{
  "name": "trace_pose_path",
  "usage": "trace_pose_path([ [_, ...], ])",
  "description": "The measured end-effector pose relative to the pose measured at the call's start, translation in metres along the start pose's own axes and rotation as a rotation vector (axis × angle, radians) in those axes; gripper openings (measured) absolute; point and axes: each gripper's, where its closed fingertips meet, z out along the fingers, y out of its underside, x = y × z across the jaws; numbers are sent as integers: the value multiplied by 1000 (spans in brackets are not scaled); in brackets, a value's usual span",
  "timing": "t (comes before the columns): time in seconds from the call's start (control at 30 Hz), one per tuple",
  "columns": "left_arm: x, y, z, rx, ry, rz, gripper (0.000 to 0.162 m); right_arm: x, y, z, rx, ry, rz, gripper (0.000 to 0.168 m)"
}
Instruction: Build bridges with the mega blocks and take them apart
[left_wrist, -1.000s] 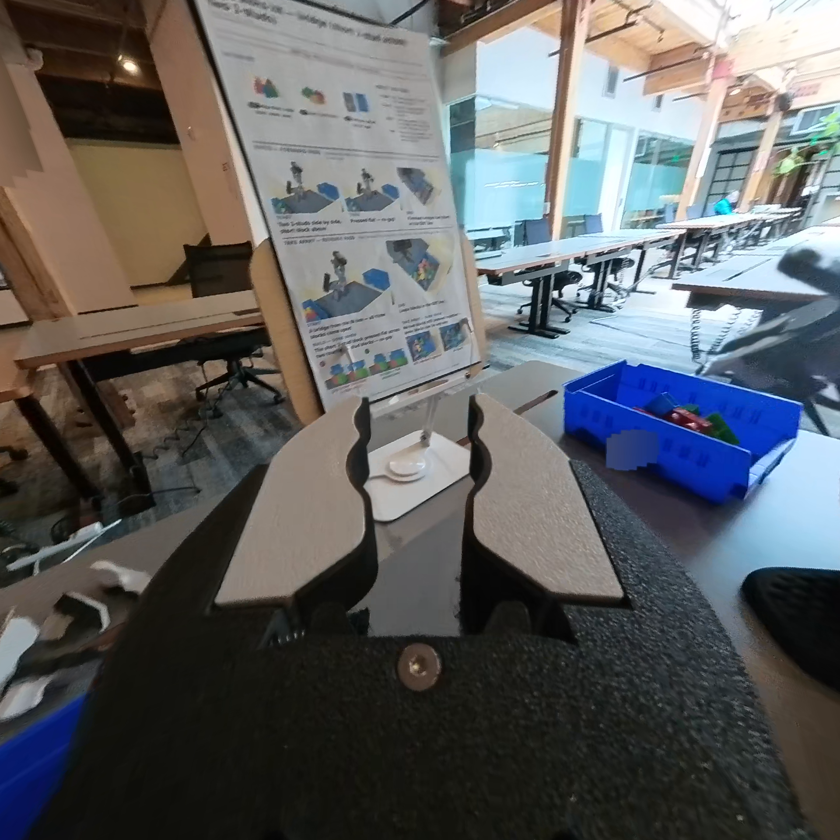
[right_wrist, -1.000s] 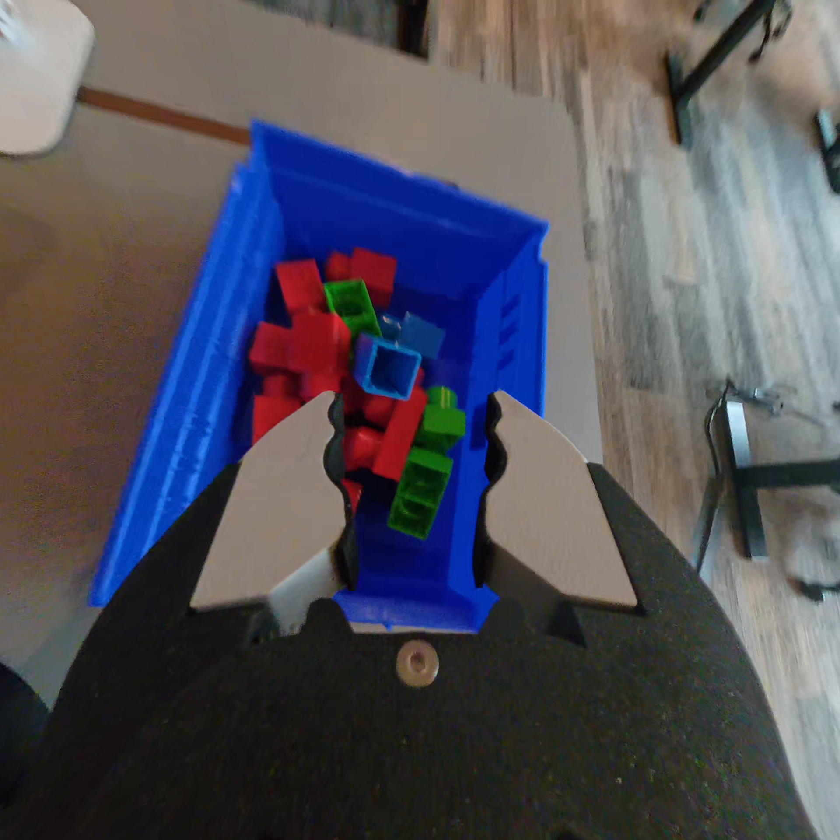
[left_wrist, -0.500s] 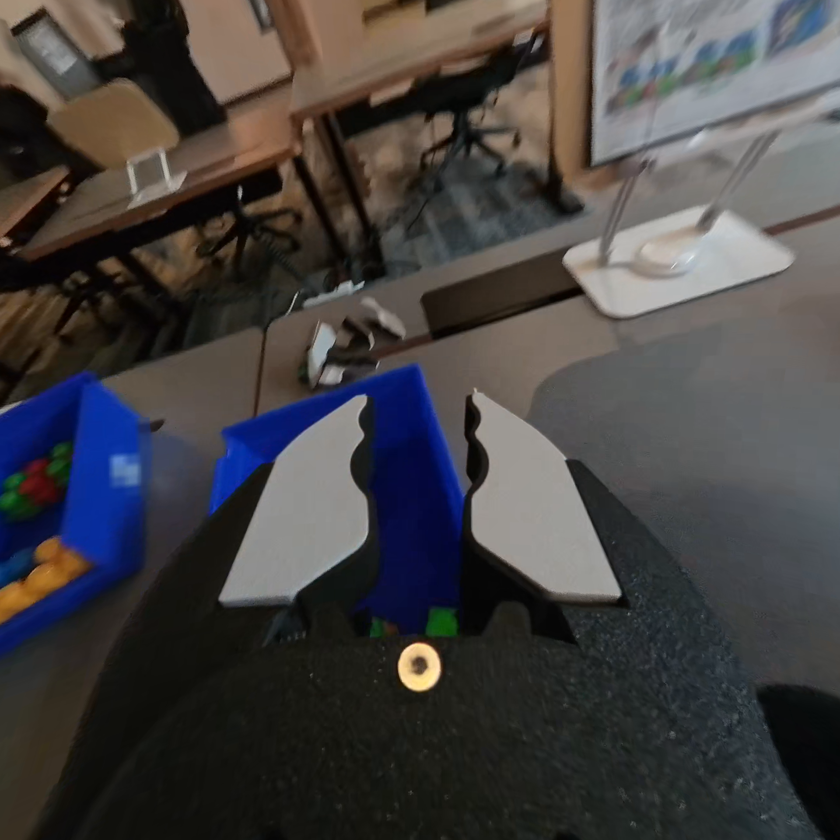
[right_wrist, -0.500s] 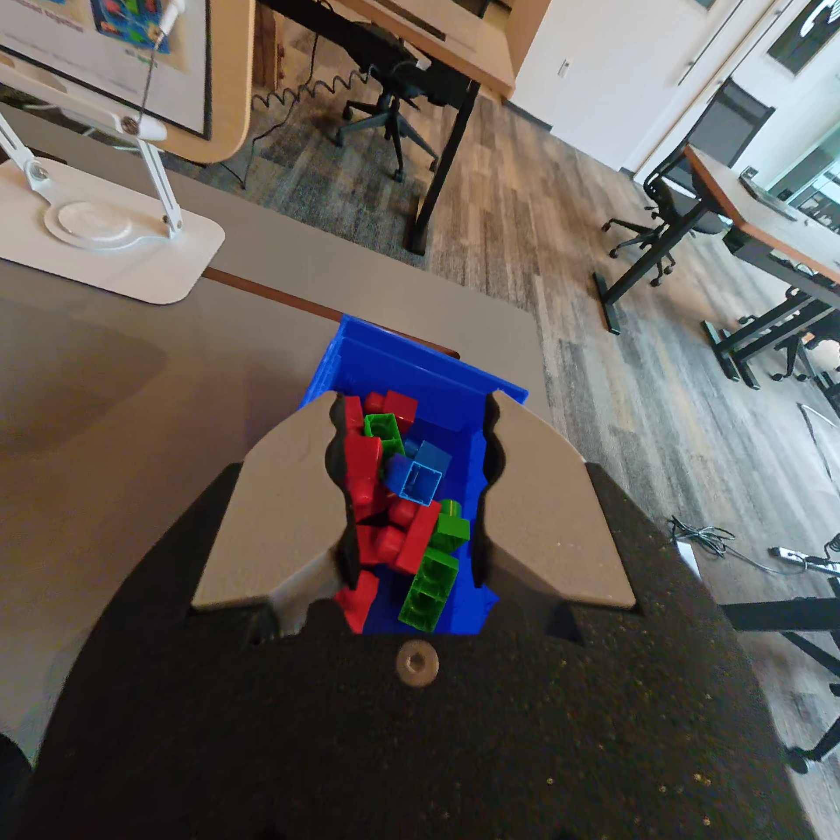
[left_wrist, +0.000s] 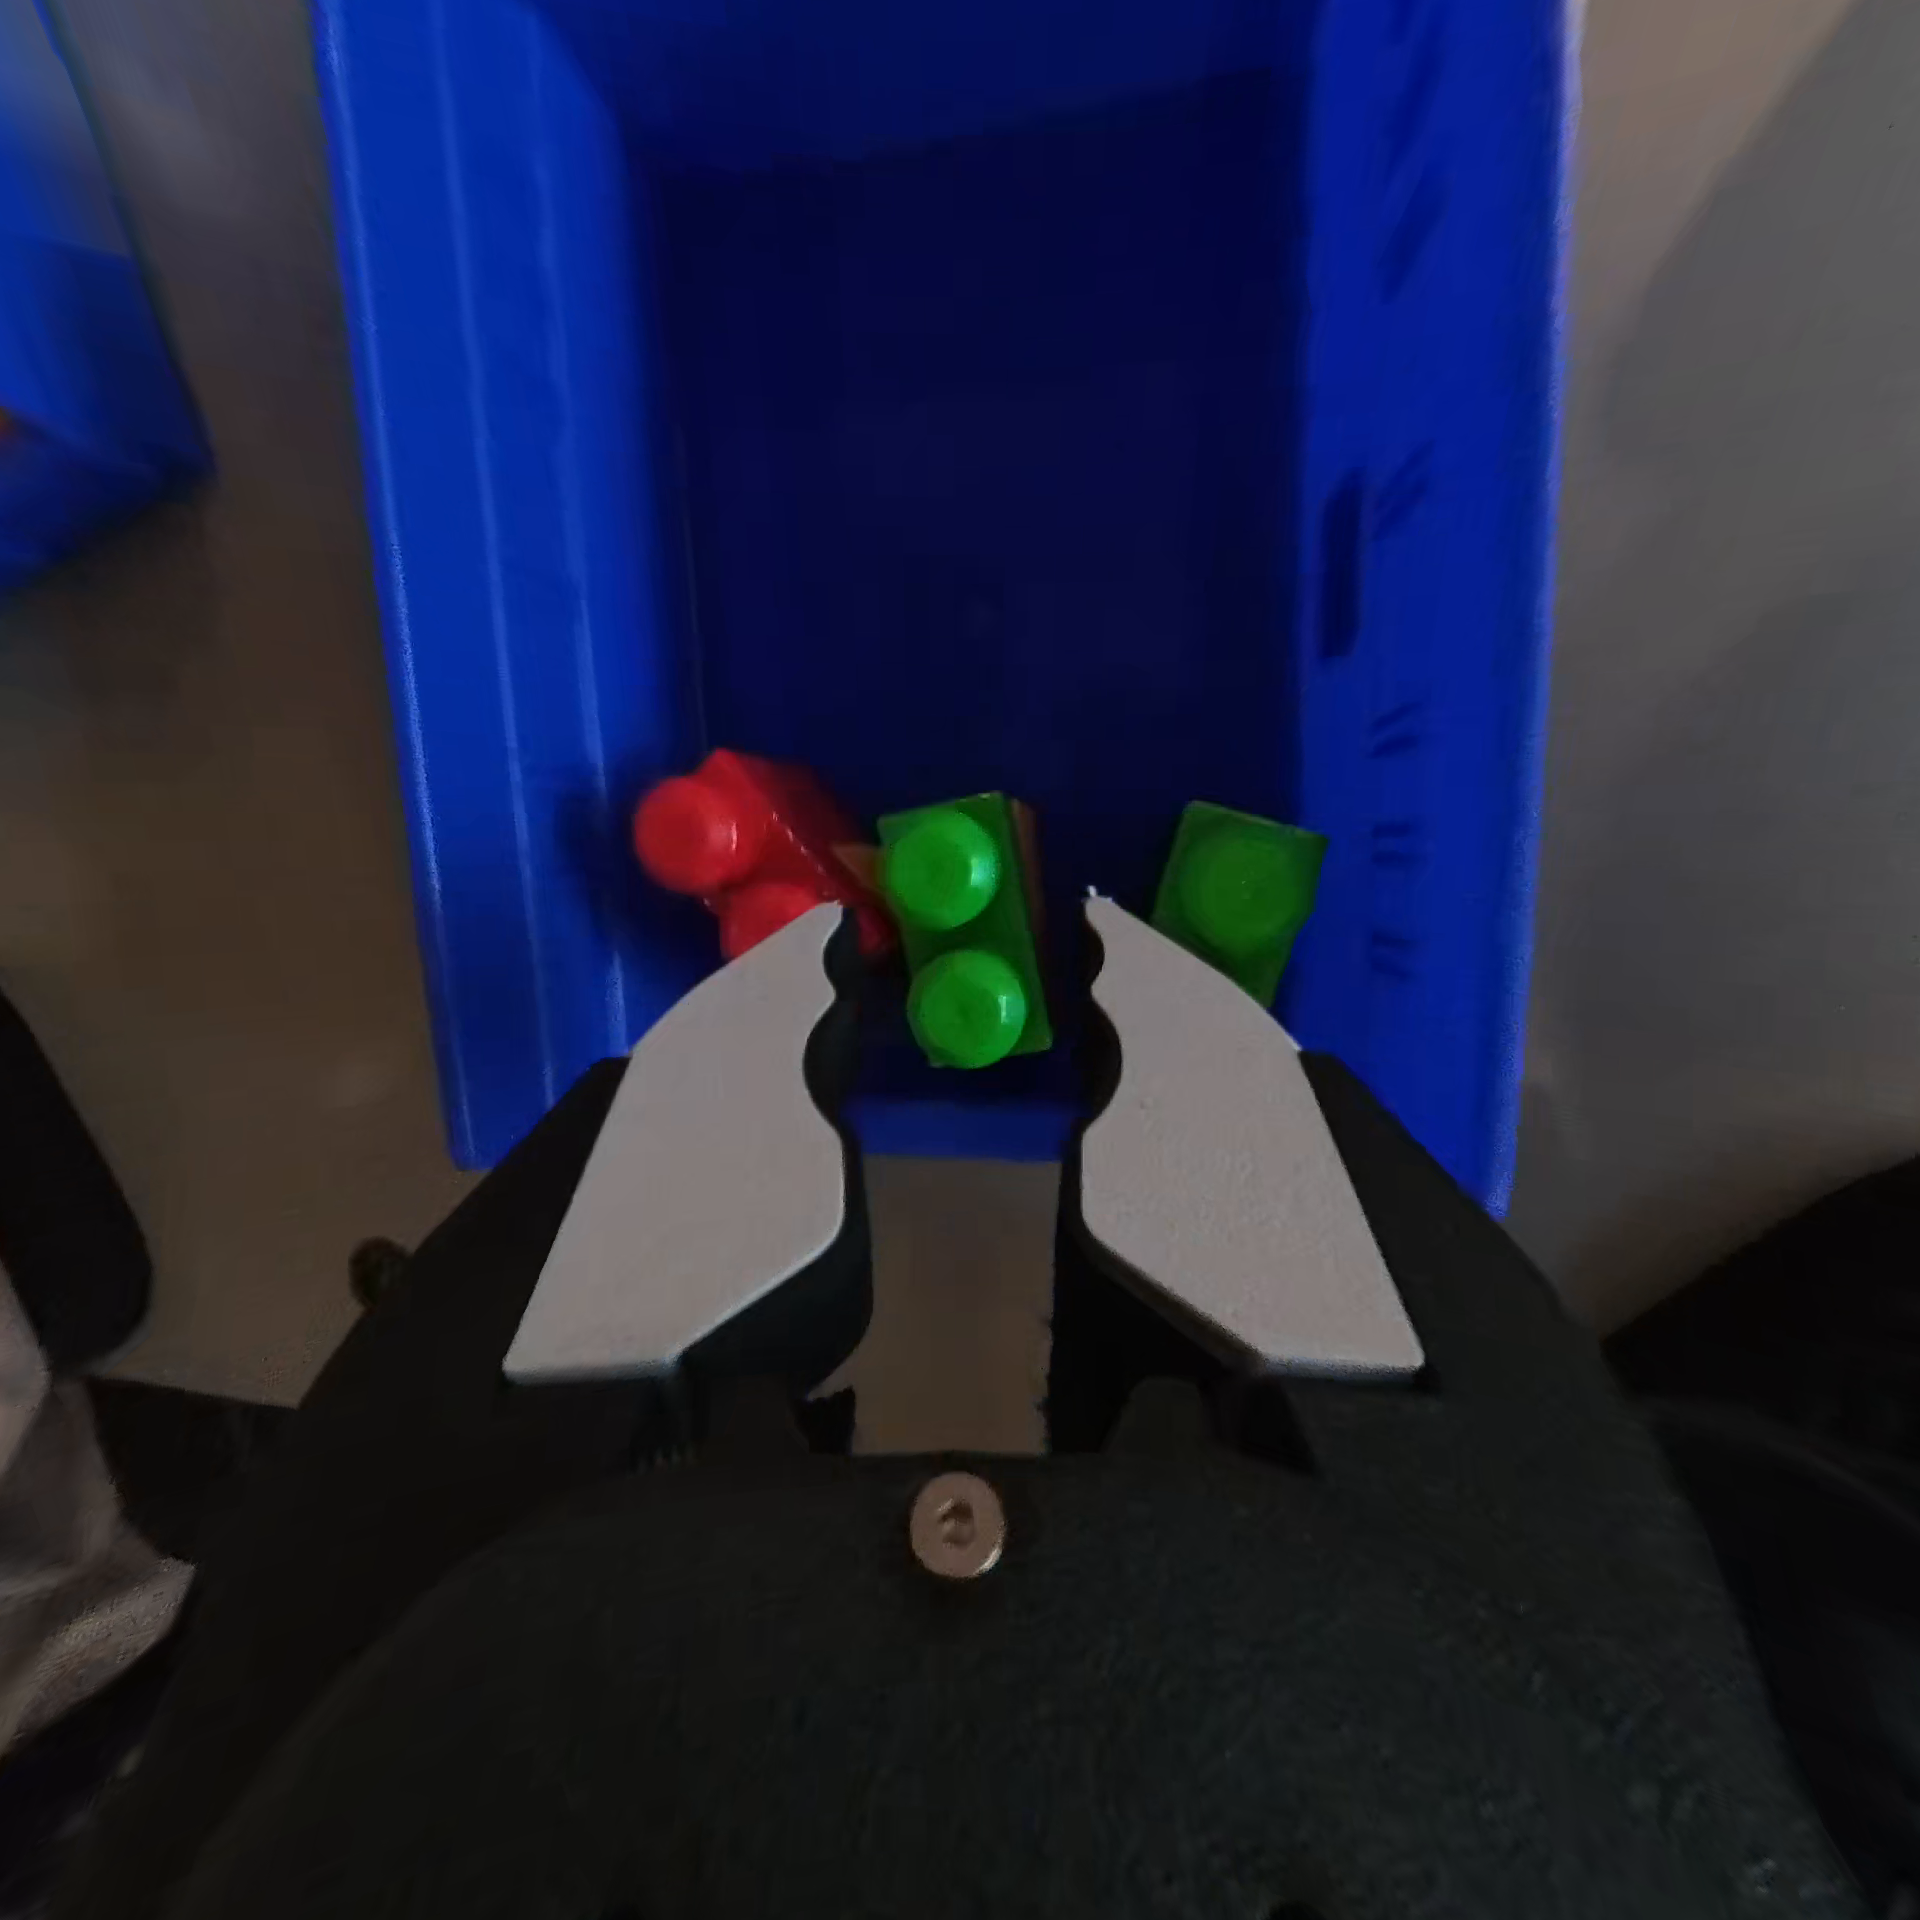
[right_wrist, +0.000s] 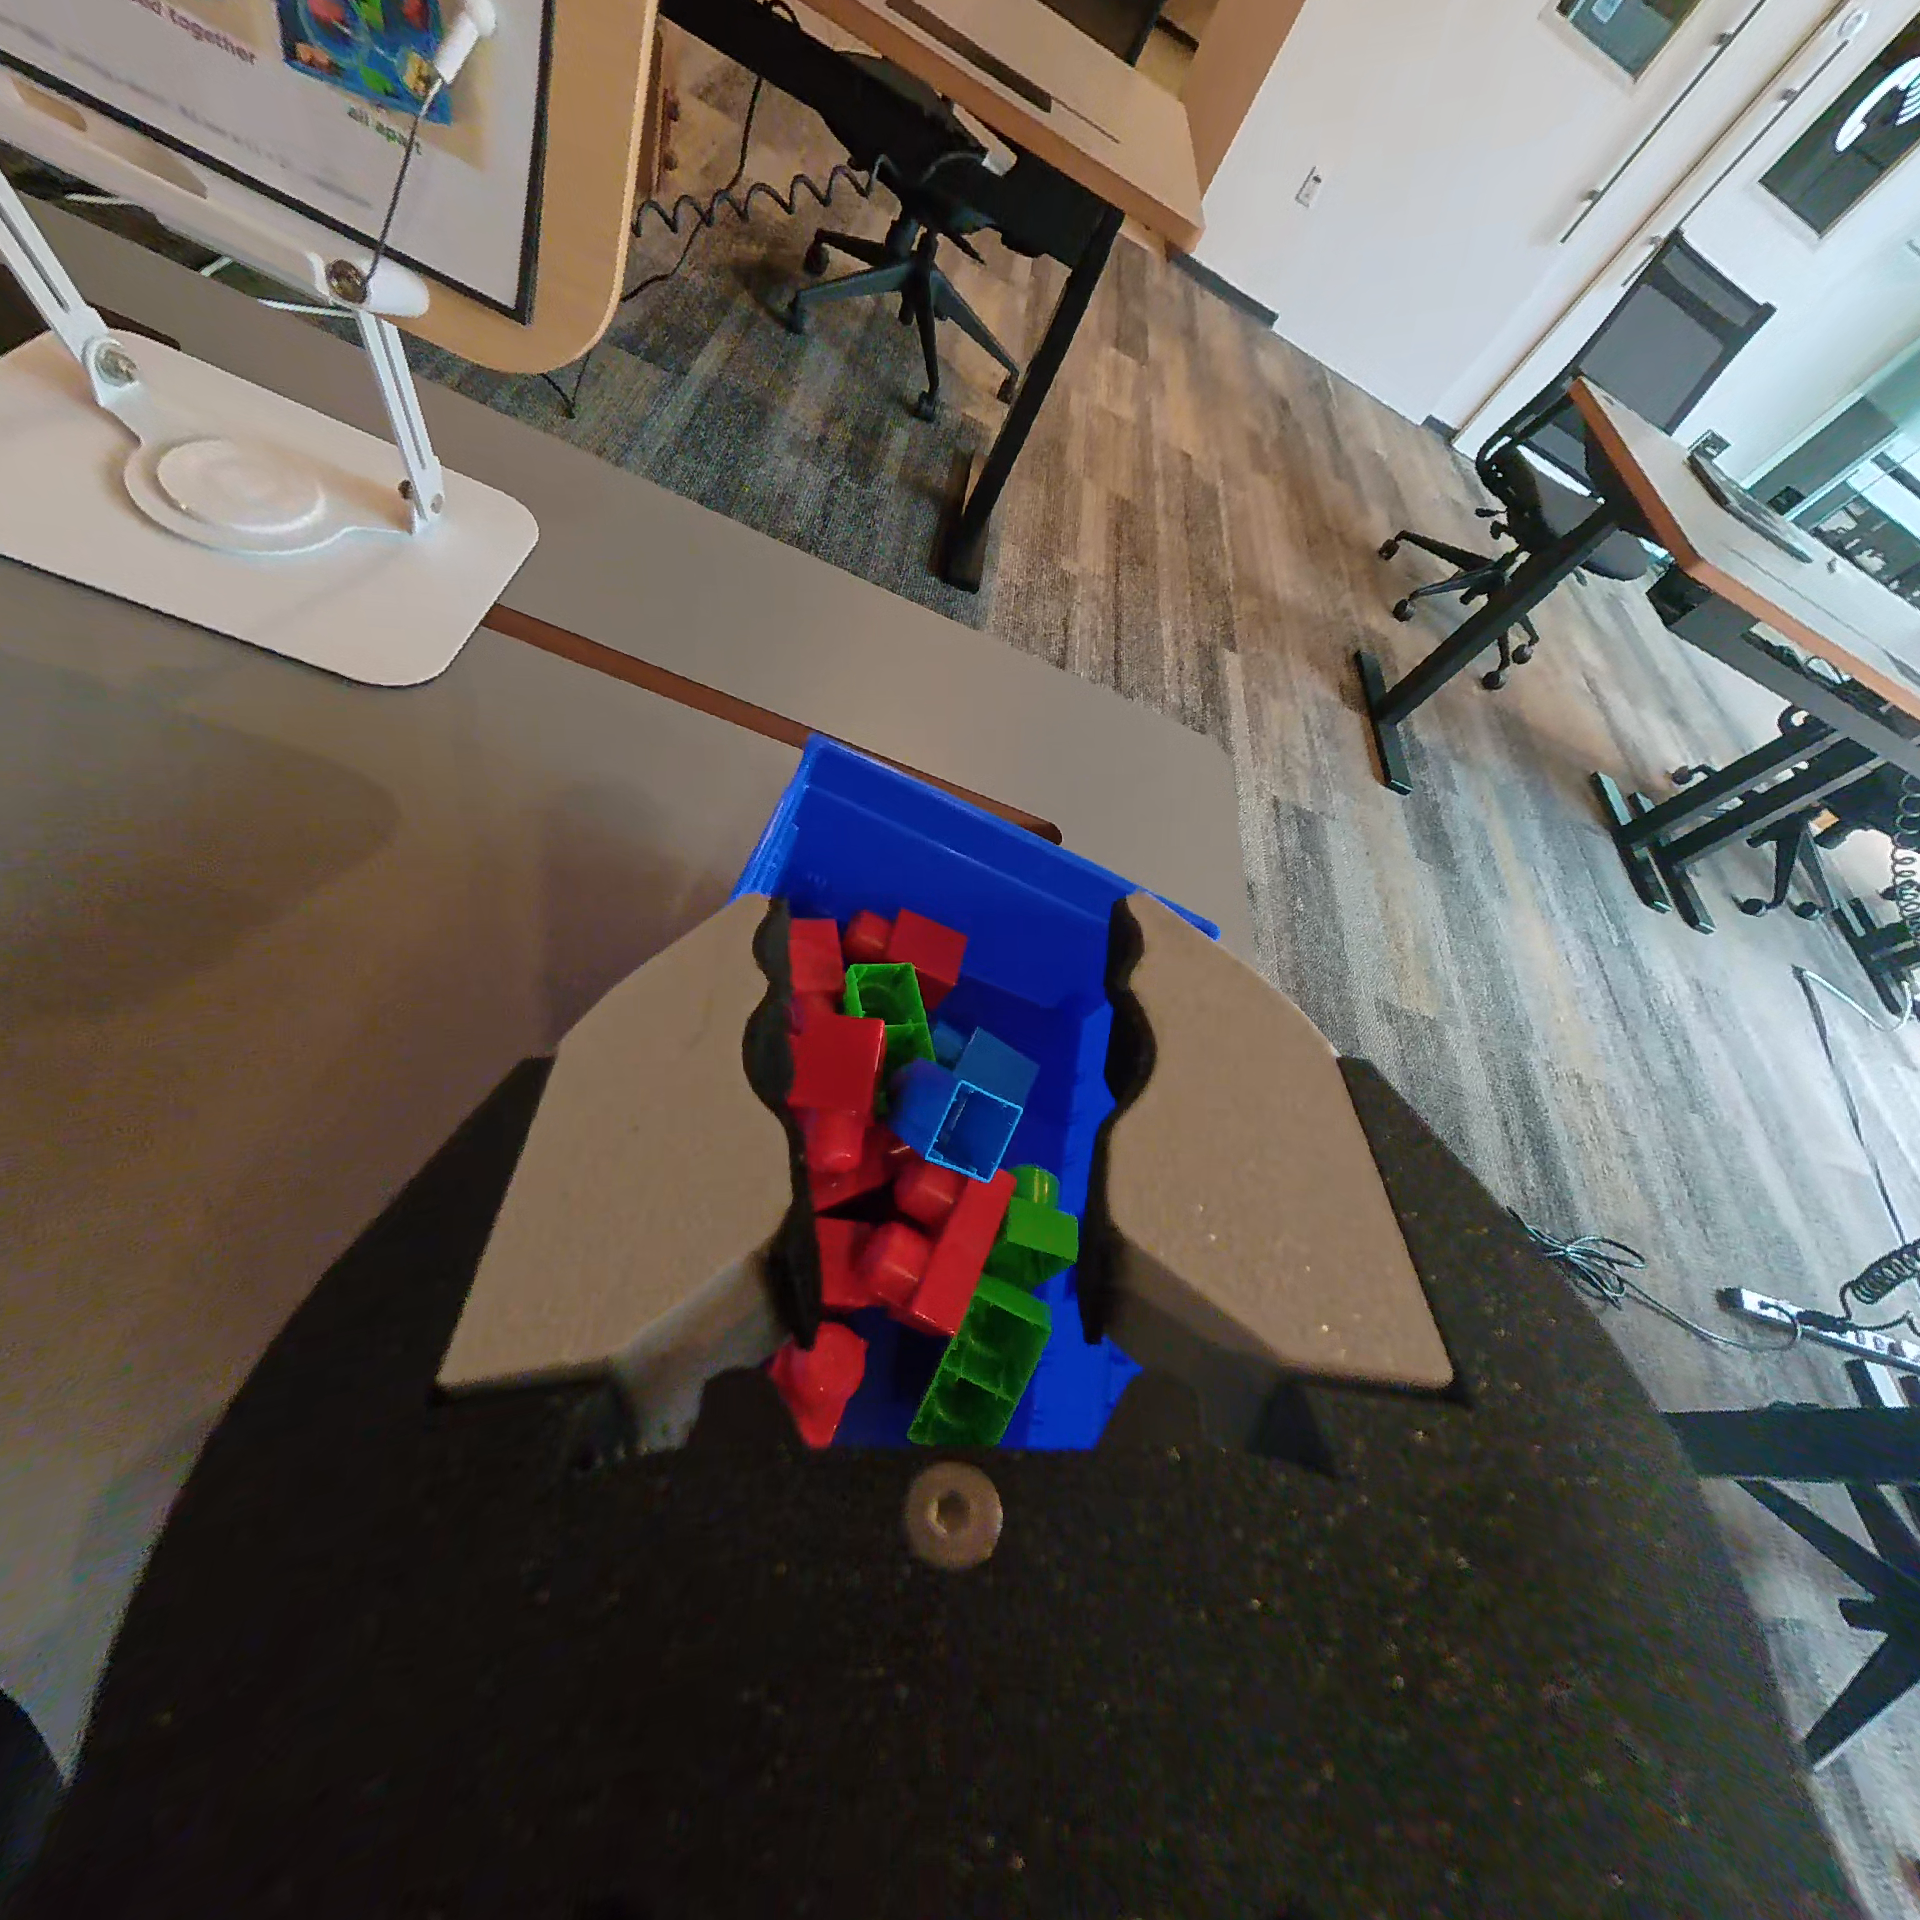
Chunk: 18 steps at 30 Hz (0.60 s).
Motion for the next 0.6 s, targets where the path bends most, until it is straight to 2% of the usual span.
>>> trace_pose_path([
  [0.23, 1, 23, 20, -130, 69, -55, 46, -5, -3, 3, -4, -3, -29, 58],
  [0.6, 3, 42, 35, -223, 143, -87, 53, -7, -5, 5, 11, -7, -53, 58],
])
